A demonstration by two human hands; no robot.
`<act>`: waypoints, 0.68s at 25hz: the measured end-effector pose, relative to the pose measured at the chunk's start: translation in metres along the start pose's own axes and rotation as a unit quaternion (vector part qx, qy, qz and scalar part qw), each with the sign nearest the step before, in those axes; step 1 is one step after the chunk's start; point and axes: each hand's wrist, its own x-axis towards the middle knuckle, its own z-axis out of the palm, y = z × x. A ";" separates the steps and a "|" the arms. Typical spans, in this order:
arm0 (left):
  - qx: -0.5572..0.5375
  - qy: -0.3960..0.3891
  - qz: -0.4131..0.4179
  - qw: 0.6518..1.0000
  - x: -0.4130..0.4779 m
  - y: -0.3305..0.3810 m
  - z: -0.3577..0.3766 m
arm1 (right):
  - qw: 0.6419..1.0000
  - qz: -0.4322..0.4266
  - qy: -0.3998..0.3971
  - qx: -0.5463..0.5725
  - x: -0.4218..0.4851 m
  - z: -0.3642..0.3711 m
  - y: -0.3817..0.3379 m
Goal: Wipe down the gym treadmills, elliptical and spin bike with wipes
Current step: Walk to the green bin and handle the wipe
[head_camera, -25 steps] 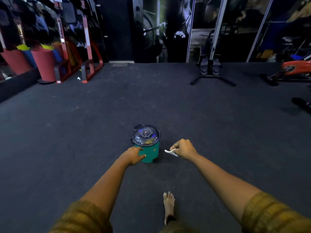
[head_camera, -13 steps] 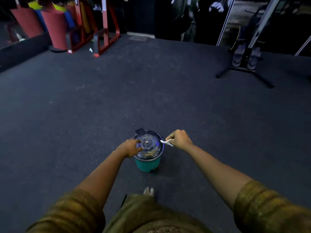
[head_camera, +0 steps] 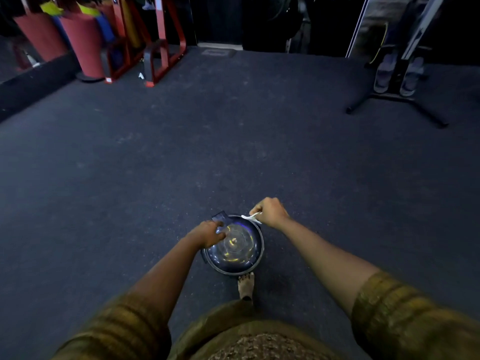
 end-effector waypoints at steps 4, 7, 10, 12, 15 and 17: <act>-0.009 -0.010 -0.015 1.000 0.006 -0.005 -0.002 | 1.000 0.002 -0.012 -0.006 0.013 -0.004 -0.001; -0.035 -0.011 -0.018 0.999 0.003 -0.012 0.002 | 1.000 0.007 -0.006 0.003 0.011 -0.002 -0.001; -0.045 -0.006 -0.018 0.999 -0.002 -0.014 0.009 | 1.000 0.013 -0.008 0.011 0.008 0.007 0.002; -0.057 -0.002 -0.031 0.998 -0.002 -0.018 0.017 | 0.999 0.023 -0.006 0.030 0.007 0.015 0.007; -0.077 0.001 -0.043 0.996 0.002 -0.024 0.026 | 0.998 0.043 0.002 0.050 0.008 0.025 0.015; -0.085 -0.011 -0.045 0.995 0.006 -0.027 0.031 | 0.997 0.052 0.003 0.053 0.010 0.032 0.019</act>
